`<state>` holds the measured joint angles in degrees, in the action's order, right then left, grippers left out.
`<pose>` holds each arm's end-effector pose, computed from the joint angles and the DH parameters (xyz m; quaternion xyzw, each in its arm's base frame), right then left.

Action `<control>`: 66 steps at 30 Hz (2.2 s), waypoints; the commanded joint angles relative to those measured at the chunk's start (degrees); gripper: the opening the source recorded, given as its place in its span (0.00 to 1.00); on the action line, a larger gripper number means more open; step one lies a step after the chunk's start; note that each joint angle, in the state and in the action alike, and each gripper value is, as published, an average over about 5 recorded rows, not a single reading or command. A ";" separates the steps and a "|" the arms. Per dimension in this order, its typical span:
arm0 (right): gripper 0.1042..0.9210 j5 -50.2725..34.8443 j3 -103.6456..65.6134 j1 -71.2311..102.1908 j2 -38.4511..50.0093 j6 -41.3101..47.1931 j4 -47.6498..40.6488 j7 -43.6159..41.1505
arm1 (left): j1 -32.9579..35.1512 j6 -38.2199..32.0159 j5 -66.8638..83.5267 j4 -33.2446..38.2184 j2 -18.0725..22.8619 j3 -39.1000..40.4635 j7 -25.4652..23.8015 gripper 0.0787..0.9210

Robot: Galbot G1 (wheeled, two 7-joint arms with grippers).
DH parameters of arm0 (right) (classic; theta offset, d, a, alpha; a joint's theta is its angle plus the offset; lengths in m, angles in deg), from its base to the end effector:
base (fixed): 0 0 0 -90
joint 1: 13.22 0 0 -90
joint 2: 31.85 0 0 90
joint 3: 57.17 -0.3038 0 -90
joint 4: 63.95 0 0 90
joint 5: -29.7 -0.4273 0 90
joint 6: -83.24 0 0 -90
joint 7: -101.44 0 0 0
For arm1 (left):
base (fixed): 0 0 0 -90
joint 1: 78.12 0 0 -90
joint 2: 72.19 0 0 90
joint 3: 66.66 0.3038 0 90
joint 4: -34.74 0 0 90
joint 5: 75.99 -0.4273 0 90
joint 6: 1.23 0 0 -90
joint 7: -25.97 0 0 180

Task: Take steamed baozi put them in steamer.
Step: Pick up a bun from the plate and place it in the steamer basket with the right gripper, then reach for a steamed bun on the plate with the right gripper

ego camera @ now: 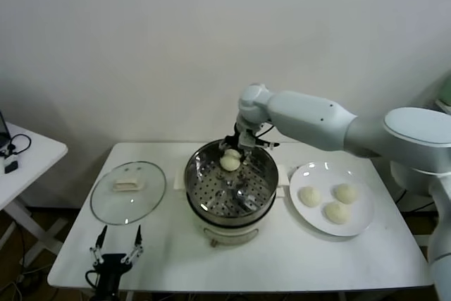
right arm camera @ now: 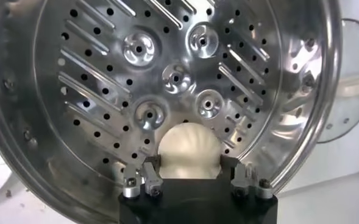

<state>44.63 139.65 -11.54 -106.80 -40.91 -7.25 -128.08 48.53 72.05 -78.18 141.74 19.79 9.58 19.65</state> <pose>0.6054 0.1903 -0.1211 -0.6310 0.1354 -0.7632 0.0322 0.2097 0.0910 -0.3830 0.0470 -0.9958 -0.0712 0.0337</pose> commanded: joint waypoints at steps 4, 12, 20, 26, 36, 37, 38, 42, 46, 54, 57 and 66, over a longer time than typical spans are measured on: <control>0.86 -6.82 0.72 -1.96 0.42 0.48 0.41 0.07 | 0.02 0.10 -0.46 0.29 0.06 0.21 -0.08 0.88; 0.88 -34.80 13.02 -17.48 5.81 12.72 4.48 -10.61 | 0.52 0.14 -0.72 1.46 0.20 0.17 -0.13 0.88; 0.88 -47.15 26.40 -23.84 17.19 32.00 6.93 -10.45 | 1.19 0.15 -0.73 2.58 0.14 0.14 -0.15 0.88; 0.88 -50.26 28.58 -20.87 25.84 41.81 14.19 -6.08 | 0.71 0.10 -0.41 2.41 0.32 -0.44 -0.14 0.88; 0.88 -46.70 21.28 -7.76 29.65 49.98 17.39 0.41 | 0.98 -0.11 -0.19 2.33 0.60 -1.14 -0.13 0.88; 0.88 -46.01 20.54 -6.49 29.51 50.33 16.98 0.80 | 1.04 -0.14 -0.22 2.35 0.66 -1.20 -0.12 0.88; 0.88 -45.15 19.73 -5.22 29.40 50.61 16.58 1.09 | 1.11 -0.18 -0.25 2.35 0.72 -1.25 -0.12 0.88; 0.88 -41.33 17.06 -0.82 29.17 50.86 15.56 1.34 | 1.48 -0.44 -0.34 2.27 0.91 -1.51 -0.07 0.88; 0.88 -38.23 14.34 2.64 28.84 50.88 14.37 1.39 | 1.70 -0.57 -0.43 2.19 1.06 -1.68 -0.05 0.88; 0.88 -34.56 11.39 6.29 28.70 50.76 12.90 1.57 | 1.86 -0.66 -0.80 2.07 1.32 -1.61 -0.04 0.88; 0.88 -33.58 10.06 7.30 28.41 50.73 11.65 1.91 | 1.89 -0.73 -0.89 2.03 1.34 -1.52 -0.02 0.88; 0.88 -32.41 7.41 9.02 27.65 50.65 8.99 2.42 | 1.77 -0.91 -0.98 1.91 1.25 -1.46 -0.04 0.88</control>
<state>10.13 149.95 -5.48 -79.43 8.91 3.44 -126.21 50.39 71.20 -79.14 143.72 20.00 8.08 19.62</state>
